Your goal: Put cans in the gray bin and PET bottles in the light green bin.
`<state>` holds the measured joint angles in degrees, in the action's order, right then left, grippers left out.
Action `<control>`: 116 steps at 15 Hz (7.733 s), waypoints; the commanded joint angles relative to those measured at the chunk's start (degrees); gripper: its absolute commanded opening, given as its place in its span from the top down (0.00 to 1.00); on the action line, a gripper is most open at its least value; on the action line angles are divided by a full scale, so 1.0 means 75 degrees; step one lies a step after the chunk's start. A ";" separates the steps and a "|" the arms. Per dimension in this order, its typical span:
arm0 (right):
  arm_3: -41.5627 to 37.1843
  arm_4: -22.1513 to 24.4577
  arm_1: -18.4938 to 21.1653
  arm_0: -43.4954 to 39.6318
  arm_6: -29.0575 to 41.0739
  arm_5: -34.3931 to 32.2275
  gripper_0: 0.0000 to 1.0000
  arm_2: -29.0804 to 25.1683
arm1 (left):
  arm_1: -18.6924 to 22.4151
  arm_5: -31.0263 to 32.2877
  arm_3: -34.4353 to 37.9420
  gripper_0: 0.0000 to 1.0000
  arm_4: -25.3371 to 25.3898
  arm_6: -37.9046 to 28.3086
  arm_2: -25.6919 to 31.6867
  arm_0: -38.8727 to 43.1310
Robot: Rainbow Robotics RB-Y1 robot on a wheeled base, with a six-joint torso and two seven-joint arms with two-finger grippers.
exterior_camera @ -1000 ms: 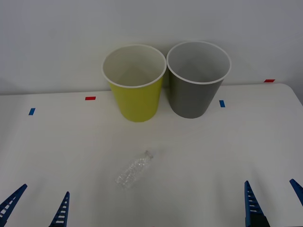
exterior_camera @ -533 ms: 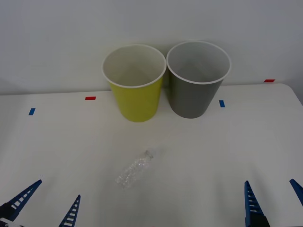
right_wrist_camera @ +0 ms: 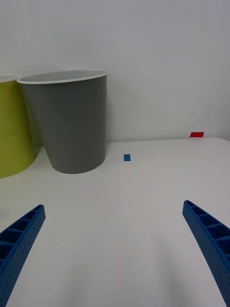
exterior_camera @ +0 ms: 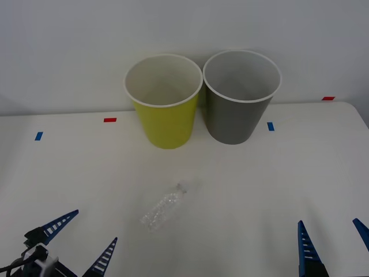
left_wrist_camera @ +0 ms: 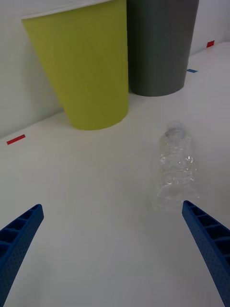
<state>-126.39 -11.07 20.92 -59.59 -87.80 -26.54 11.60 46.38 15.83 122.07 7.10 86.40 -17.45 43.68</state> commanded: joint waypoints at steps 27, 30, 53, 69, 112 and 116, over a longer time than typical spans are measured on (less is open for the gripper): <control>0.0001 0.0000 0.0000 0.0000 0.0000 0.0000 0.00 0.0000 | 0.1610 -0.9282 0.2310 0.00 0.4596 0.0574 -0.0286 -0.4863; 0.0001 0.0000 0.0000 0.0000 0.0000 0.0000 0.00 0.0000 | 0.1668 -0.9892 0.2310 0.00 0.4678 0.0422 -0.0743 -0.5566; 0.0001 0.0000 0.0000 0.0000 0.0000 0.0000 0.00 0.0000 | 0.1082 -1.0712 0.1631 0.00 0.4139 -0.1898 -0.2630 -0.7957; 0.0001 0.0000 0.0000 0.0000 0.0000 0.0000 0.00 0.0000 | -0.0711 -1.2856 0.0634 0.00 0.3131 -0.3023 -0.3392 -0.9410; 0.0001 0.0000 0.0000 0.0000 0.0000 0.0000 0.00 0.0000 | -0.4215 -1.5470 -0.2647 0.00 0.1538 -0.1933 -0.2946 -0.9832; 0.0001 0.0000 0.0000 0.0000 0.0000 0.0000 0.00 0.0000 | -0.4226 -1.5446 -0.2752 0.00 0.1573 -0.1828 -0.2946 -0.9843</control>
<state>-126.39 -11.07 20.92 -59.59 -87.80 -26.54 11.60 14.72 -100.14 101.91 18.82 72.30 -39.55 -30.14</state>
